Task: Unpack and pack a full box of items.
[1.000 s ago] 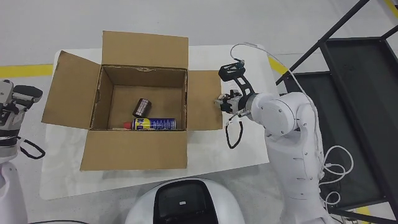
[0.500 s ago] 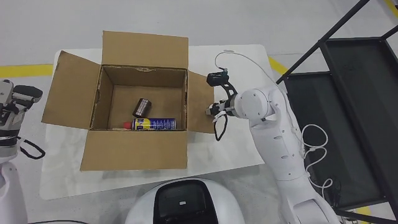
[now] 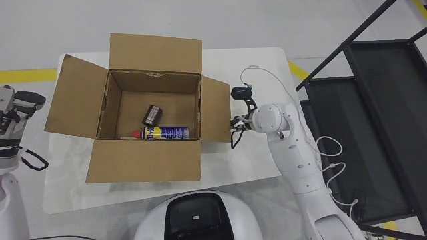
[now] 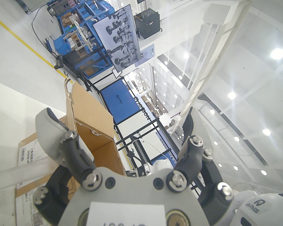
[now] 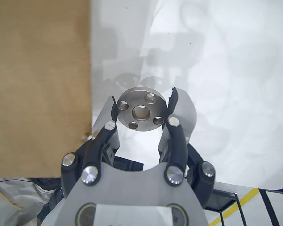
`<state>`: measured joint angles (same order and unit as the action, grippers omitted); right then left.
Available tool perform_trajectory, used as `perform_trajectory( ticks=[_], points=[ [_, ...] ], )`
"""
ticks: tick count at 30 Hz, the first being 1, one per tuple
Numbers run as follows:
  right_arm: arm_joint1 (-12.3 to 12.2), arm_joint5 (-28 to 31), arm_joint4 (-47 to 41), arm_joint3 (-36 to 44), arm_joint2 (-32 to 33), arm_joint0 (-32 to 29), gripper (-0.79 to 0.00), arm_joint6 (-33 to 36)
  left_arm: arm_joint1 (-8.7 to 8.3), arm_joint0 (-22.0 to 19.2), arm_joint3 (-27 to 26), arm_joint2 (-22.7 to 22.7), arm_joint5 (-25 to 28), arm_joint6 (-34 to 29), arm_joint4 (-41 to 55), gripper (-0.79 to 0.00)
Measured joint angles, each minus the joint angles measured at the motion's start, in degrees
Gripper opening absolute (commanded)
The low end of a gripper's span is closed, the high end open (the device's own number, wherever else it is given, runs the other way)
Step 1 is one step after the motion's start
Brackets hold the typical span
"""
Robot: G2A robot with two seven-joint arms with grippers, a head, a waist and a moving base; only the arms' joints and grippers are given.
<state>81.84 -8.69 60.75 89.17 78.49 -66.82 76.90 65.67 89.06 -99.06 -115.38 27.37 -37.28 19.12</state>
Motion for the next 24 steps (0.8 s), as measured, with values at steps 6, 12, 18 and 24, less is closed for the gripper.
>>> perform_trajectory(
  ticks=[6,12,18,24],
  points=[
    [-0.4,-1.4,0.9,-0.5,0.3,0.3,-0.785,0.5,0.00,0.0,0.0,0.0,0.0,0.0,0.0,0.000],
    [-0.7,-1.9,0.5,-2.8,0.3,0.6,-0.776,-1.3,0.00,0.0,0.0,0.0,0.0,0.0,0.0,0.000],
    [-0.8,-1.9,-2.0,-4.8,0.4,0.5,-0.471,-4.8,0.00,0.0,0.0,0.0,0.0,0.0,0.0,0.000],
    [-1.0,-2.1,-2.8,-7.0,-0.3,1.4,-0.425,-5.8,0.00,0.0,0.0,0.0,0.0,0.0,0.0,0.000]
  ],
)
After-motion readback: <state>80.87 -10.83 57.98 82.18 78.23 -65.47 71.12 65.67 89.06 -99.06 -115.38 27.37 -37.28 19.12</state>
